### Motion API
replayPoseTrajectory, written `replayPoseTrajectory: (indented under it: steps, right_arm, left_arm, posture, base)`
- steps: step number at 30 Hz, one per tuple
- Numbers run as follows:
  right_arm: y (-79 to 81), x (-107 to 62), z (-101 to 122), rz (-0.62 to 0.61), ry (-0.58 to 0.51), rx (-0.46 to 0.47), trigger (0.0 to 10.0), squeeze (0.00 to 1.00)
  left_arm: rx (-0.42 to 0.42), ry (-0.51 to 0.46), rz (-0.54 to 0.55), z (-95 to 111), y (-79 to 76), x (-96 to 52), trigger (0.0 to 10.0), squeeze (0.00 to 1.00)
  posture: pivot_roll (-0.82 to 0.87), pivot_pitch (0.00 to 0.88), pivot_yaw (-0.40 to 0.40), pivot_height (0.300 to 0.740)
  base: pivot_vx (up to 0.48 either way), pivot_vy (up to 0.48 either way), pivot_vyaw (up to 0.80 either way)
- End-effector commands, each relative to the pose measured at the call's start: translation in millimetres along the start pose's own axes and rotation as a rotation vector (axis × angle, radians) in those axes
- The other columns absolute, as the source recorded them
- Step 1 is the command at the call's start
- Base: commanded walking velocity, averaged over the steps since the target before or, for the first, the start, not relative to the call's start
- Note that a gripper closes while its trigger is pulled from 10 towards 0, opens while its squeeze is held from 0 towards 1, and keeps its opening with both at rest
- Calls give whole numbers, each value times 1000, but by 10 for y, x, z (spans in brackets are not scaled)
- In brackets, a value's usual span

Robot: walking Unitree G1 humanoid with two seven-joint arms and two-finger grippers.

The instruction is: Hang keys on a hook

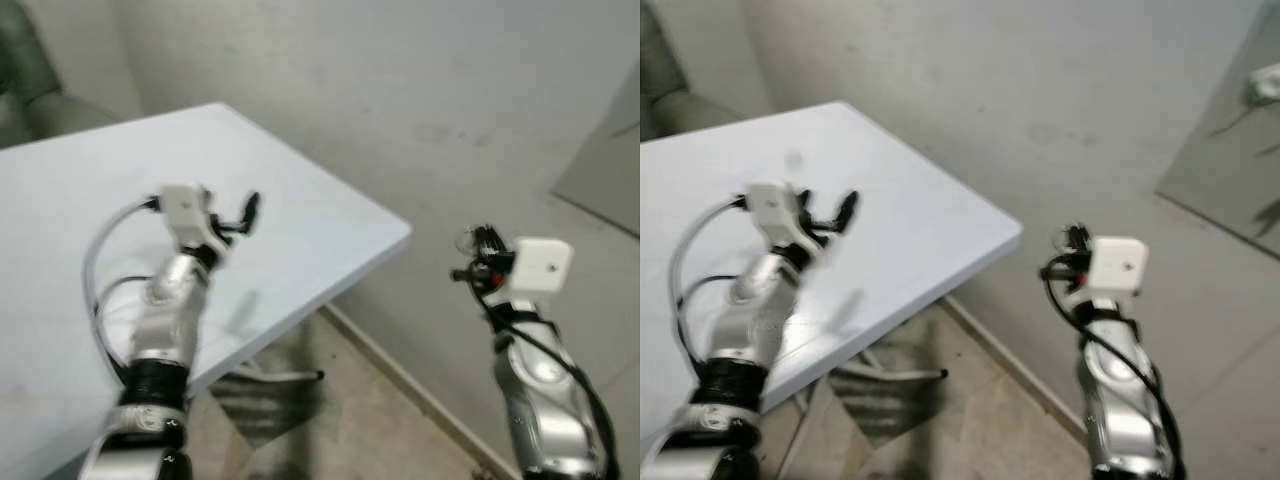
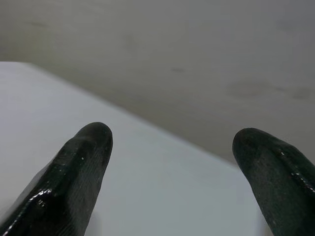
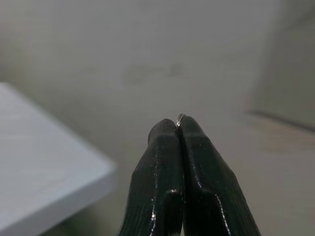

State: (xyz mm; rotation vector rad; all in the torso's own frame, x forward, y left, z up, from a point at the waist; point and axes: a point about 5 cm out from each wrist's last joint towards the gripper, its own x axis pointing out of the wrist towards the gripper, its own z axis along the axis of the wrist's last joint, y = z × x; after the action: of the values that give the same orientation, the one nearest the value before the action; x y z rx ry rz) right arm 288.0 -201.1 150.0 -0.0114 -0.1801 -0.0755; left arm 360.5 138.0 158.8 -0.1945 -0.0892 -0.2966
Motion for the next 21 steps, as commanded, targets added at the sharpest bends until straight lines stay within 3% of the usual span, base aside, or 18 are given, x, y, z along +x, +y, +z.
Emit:
replayPoseTrajectory:
  steps: [1,17,21]
  right_arm:
    - [74,21,48,24,-19,18,10000,0]
    - [83,32,54,31,-17,14,10000,0]
    - [94,34,59,41,-27,9,10000,0]
  left_arm:
    - [28,-19,28,93,107,-9,10000,0]
    - [35,-20,25,107,97,0,10000,0]
    - [79,-27,-25,116,20,-2,10000,0]
  posture:
    - [-37,35,-41,740]
    - [-35,34,-42,740]
    - [-33,38,-46,736]
  base:
    - [315,0,-650]
    - [299,0,-620]
    - [205,0,-355]
